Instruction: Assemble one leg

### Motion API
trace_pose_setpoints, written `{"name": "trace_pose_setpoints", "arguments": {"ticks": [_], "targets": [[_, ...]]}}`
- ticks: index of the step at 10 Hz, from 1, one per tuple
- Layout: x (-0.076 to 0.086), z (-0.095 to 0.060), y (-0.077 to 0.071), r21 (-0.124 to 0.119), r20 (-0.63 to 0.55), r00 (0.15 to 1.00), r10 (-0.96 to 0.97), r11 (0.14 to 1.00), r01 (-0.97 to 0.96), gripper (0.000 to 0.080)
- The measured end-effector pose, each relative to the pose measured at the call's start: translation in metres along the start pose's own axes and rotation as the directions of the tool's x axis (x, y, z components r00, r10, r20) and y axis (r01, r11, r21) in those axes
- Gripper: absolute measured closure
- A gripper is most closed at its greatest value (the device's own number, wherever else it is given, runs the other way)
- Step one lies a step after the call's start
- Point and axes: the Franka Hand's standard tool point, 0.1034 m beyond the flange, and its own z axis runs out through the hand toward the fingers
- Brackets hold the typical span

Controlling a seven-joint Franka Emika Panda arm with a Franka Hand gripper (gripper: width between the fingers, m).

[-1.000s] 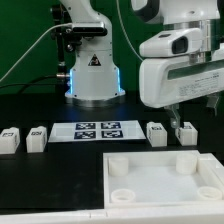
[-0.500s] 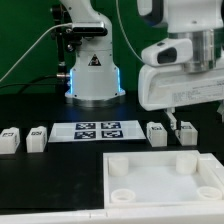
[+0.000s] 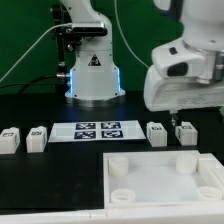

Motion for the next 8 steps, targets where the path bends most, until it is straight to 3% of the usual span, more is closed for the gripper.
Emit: {"name": "trace_pose_setpoints", "arguments": {"ticks": [3,6,8], "targets": [[-0.003,-0.003,-0.002,-0.022,0.245,0.970,-0.001,1.000,0.007,0.0151],[-0.009,0.003,0.003,-0.042,0.479,0.878,0.010,0.999,0.012,0.0151],[-0.004,0.007,0.001,-0.043,0.479,0.878,0.018,0.999,0.003,0.0151]]}}
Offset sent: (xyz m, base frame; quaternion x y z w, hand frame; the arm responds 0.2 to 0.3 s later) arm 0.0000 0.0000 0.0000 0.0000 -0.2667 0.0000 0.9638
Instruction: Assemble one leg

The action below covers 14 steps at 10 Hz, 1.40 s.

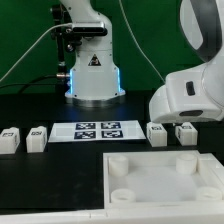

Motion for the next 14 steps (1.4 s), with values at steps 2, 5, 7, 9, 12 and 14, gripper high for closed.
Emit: {"name": "trace_pose_setpoints", "arguments": {"ticks": [2,5,7,9,12,14], "targets": [[-0.001,0.028,0.000,-0.013,0.036,0.999,0.021,1.000,-0.020,0.0151],[-0.003,0.056,0.001,-0.027,0.067,0.997,0.043,0.999,-0.041,0.0151],[-0.001,0.062,0.002,-0.028,0.079,0.996,0.046,0.999,-0.044,0.0151],[0.000,0.064,0.001,-0.029,0.087,0.995,0.045,0.999,-0.043,0.0151],[0.000,0.064,0.002,-0.029,0.087,0.995,0.045,0.999,-0.043,0.0421],[0.000,0.064,0.002,-0.029,0.087,0.995,0.045,0.999,-0.042,0.0508]]}}
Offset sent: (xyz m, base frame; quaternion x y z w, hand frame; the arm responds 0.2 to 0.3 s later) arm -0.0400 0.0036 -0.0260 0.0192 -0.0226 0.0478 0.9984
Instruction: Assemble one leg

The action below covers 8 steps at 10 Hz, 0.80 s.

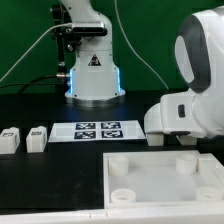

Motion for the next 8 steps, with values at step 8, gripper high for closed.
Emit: {"name": "trace_pose_setpoints", "arguments": {"ticks": [8], "targets": [[0.0001,-0.0008,0.0002,0.001,-0.001,1.000,0.000,1.000,0.000,0.0506]]}}
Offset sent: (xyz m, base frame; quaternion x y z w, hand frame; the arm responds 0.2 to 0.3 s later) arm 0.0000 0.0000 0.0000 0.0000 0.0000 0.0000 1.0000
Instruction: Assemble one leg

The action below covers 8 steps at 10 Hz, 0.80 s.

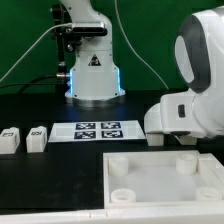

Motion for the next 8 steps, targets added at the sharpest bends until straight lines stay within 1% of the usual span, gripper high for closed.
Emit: {"name": "trace_pose_setpoints", "arguments": {"ticks": [1,2,3,4,5,6,7,8], "targets": [[-0.006,-0.013,0.004,0.001,0.002,1.000,-0.019,1.000,0.019,0.0506],[-0.015,-0.035,0.009,0.005,-0.023,0.999,-0.036,0.999,0.036,0.0506],[-0.023,-0.055,0.014,-0.006,-0.071,0.996,-0.052,0.999,0.052,0.0506],[-0.036,-0.070,0.018,-0.009,-0.088,0.992,-0.093,0.996,0.093,0.0506],[-0.035,-0.091,0.022,-0.003,-0.173,0.978,-0.120,0.993,0.121,0.0506],[-0.043,-0.119,0.031,-0.004,-0.303,0.943,-0.135,0.990,0.141,0.0506],[-0.057,-0.139,0.044,-0.014,-0.402,0.903,-0.150,0.987,0.157,0.0506],[-0.061,-0.153,0.054,-0.012,-0.494,0.858,-0.142,0.988,0.156,0.0506]]}}
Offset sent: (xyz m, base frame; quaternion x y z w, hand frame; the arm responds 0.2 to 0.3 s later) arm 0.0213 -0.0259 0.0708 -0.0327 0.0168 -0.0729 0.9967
